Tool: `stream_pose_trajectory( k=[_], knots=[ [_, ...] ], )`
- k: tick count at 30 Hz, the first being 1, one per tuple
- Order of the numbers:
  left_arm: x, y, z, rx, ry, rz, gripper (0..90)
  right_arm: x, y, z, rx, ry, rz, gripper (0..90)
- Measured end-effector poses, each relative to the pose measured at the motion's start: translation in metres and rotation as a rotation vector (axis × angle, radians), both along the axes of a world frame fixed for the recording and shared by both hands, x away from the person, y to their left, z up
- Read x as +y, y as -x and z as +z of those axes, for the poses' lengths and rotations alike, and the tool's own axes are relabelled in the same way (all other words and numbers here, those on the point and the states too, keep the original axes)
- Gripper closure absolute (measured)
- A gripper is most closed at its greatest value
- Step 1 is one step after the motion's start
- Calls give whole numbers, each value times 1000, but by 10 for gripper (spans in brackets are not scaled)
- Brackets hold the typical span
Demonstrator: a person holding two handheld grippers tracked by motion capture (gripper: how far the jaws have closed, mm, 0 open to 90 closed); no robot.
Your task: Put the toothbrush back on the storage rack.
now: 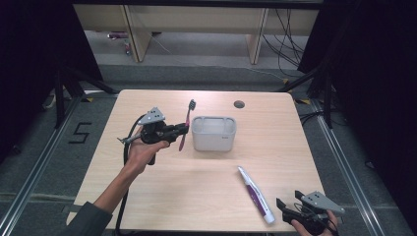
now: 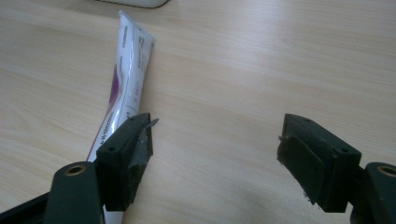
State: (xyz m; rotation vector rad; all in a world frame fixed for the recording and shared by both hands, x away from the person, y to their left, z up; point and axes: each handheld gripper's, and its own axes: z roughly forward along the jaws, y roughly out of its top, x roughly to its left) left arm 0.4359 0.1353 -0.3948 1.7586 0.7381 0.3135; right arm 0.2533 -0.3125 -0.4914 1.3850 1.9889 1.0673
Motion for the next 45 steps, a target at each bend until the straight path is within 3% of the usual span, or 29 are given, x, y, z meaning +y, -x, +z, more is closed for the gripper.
stream_pose_trajectory(
  k=[16, 20, 35, 45],
  knots=[
    [-15, -13, 12, -31, 40, 41, 821, 0, 0, 0, -4, 1, 3, 263],
    [-20, -17, 14, -40, 27, 47, 821, 0, 0, 0, -3, 0, 4, 263],
    [-33, -34, 19, -53, 53, 100, 822, 0, 0, -1, 0, -5, 6, 264],
    [-36, -46, 16, -62, 66, 135, 822, -1, 0, -1, -6, -6, 9, 264]
  ],
)
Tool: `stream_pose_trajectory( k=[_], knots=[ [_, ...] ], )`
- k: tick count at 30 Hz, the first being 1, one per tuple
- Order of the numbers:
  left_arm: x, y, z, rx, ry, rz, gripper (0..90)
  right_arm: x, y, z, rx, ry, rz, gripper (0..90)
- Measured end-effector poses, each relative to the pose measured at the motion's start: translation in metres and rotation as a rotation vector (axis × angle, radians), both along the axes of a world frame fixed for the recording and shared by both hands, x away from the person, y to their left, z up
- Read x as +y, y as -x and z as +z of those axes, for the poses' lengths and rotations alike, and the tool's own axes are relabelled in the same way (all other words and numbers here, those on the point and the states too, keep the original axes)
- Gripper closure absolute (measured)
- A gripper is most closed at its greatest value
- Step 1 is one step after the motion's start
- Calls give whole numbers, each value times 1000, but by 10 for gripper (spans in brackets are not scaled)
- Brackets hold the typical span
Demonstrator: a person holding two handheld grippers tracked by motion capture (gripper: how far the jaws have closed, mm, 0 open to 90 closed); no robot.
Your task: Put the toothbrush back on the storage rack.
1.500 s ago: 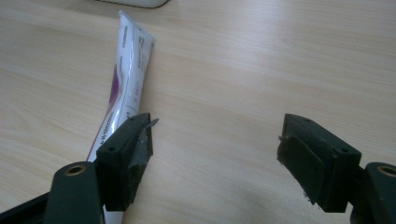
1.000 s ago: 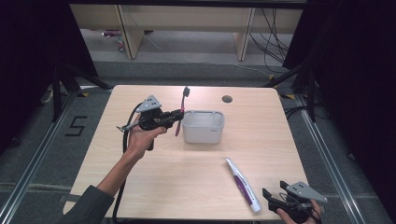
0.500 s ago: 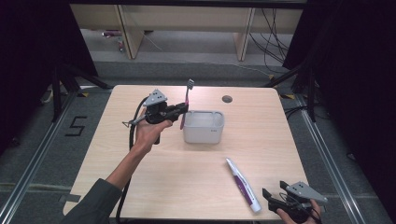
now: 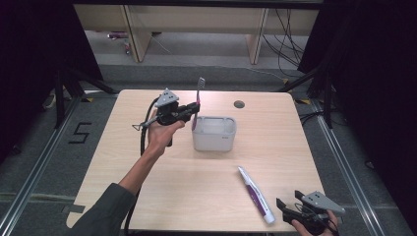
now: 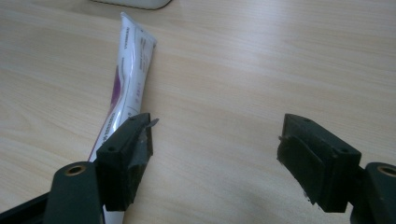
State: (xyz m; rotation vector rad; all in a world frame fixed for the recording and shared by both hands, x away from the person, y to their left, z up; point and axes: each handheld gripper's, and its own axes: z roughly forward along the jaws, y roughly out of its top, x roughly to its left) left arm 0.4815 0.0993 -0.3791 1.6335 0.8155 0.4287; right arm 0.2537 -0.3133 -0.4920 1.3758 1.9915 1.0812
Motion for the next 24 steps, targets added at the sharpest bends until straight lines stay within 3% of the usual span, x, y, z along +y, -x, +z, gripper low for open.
stream_pose_trajectory(
  k=[5, 7, 8, 10, 11, 21, 22, 24],
  knots=[
    [-3, -3, -1, -7, -7, 8, 822, 0, 0, 0, 3, -4, -1, 263],
    [-4, -6, -2, -9, -1, 20, 822, 3, 2, 0, 33, -39, -18, 263],
    [-5, -8, -3, -9, 5, 21, 822, 0, 0, 0, 4, -3, 2, 263],
    [-5, -8, -4, -5, 6, 24, 822, 0, 0, 0, 6, -5, 2, 263],
    [-6, -9, -5, -3, 11, 26, 821, 3, 2, 0, 32, -38, -15, 263],
    [-9, -14, -13, -23, 12, 32, 821, 2, 2, 0, 34, -39, -14, 263],
    [-10, -15, -15, -16, 16, 34, 821, -1, 1, 0, 7, -10, 3, 263],
    [-9, -16, -17, -17, 12, 37, 821, -1, 1, 1, 12, -7, 6, 263]
  ],
)
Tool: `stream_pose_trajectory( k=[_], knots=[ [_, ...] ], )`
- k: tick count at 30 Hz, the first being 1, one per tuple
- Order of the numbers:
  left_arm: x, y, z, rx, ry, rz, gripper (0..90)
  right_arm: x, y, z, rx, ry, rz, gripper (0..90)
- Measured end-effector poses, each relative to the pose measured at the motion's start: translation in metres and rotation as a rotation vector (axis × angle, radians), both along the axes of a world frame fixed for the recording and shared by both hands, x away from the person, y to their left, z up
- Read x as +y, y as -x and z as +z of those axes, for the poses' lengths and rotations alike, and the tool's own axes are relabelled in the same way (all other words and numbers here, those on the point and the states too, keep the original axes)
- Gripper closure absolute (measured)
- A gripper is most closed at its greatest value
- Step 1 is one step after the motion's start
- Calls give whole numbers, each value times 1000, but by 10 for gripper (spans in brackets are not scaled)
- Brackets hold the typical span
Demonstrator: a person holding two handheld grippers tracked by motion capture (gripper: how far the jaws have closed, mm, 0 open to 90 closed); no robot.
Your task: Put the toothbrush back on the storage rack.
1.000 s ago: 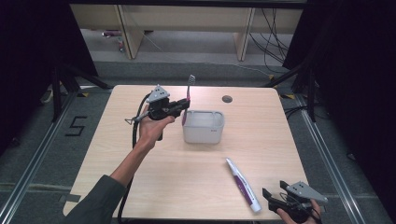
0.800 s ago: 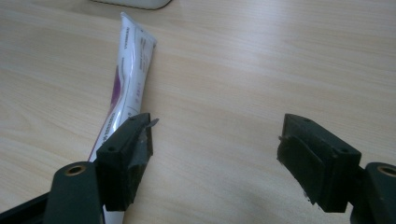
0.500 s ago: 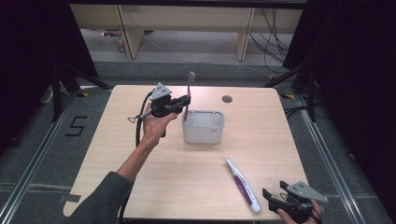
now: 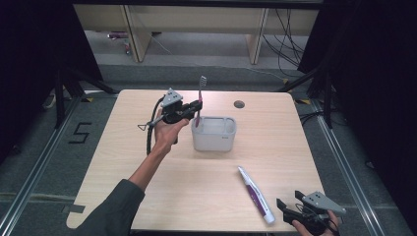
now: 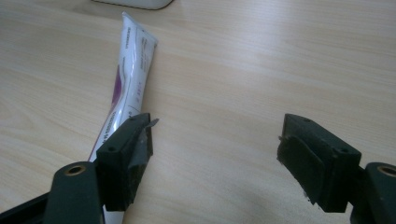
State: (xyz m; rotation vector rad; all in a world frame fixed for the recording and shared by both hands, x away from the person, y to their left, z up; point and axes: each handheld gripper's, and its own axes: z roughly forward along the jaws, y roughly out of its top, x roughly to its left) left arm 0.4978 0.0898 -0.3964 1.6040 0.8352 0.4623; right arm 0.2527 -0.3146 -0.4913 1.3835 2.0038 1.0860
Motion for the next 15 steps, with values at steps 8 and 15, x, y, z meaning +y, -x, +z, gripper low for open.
stream_pose_trajectory(
  k=[8, 15],
  knots=[
    [0, -1, -11, 8, 2, 13, 821, 0, 0, 0, -1, 0, 0, 263],
    [-5, -1, -19, 14, -12, 6, 820, 0, 0, -1, -10, 4, 0, 263]
  ],
)
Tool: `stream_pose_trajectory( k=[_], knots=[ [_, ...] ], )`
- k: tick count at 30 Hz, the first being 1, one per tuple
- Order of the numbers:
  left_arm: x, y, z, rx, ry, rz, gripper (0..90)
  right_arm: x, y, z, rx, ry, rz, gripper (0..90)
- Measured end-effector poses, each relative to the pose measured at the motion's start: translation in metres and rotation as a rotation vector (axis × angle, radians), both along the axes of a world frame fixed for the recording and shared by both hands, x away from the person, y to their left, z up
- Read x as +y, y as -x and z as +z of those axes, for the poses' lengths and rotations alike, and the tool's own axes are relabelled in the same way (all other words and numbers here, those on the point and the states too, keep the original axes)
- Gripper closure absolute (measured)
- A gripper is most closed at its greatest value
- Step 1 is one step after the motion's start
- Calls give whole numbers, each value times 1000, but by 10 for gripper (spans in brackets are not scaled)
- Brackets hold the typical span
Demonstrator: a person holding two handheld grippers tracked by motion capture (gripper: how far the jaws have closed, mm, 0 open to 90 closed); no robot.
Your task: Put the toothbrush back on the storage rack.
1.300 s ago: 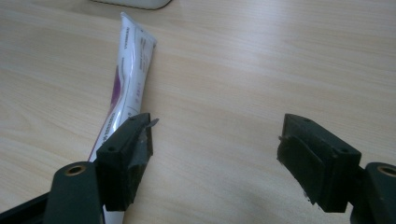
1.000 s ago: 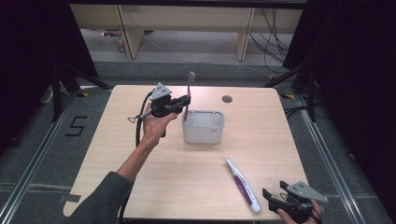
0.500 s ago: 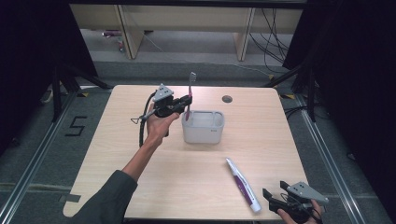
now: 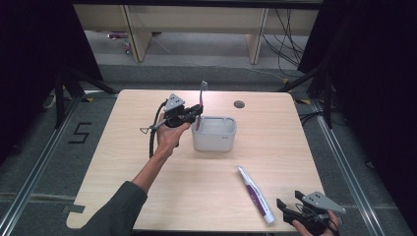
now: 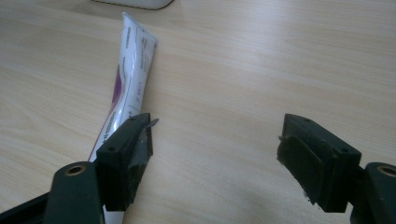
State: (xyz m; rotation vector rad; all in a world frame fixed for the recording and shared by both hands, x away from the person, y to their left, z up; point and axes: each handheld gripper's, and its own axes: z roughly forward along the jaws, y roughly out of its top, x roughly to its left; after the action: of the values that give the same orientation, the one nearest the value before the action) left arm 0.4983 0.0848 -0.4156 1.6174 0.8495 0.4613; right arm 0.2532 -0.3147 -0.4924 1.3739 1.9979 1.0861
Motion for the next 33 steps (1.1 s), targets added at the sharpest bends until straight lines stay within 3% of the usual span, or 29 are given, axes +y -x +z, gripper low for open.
stream_pose_trajectory(
  k=[11, 13, 16, 21, 30, 31, 33],
  knots=[
    [0, 1, -15, 19, -25, -4, 820, 0, 0, 0, -2, 0, 0, 263],
    [1, 2, -18, 27, -29, -3, 820, 3, 1, 0, 24, -28, -15, 263],
    [1, 3, -20, 34, -27, -4, 820, 3, 2, 0, 30, -32, -17, 263],
    [1, 5, -22, 37, -51, -12, 819, 1, 0, 0, 4, -2, -2, 263],
    [-1, 6, -29, 56, -84, -18, 818, 1, -1, -1, -1, 6, 3, 263],
    [0, 6, -29, 58, -87, -19, 818, 3, 1, -1, 29, -28, -15, 263],
    [1, 5, -28, 58, -88, -17, 817, 4, 1, -1, 31, -28, -14, 263]
  ],
)
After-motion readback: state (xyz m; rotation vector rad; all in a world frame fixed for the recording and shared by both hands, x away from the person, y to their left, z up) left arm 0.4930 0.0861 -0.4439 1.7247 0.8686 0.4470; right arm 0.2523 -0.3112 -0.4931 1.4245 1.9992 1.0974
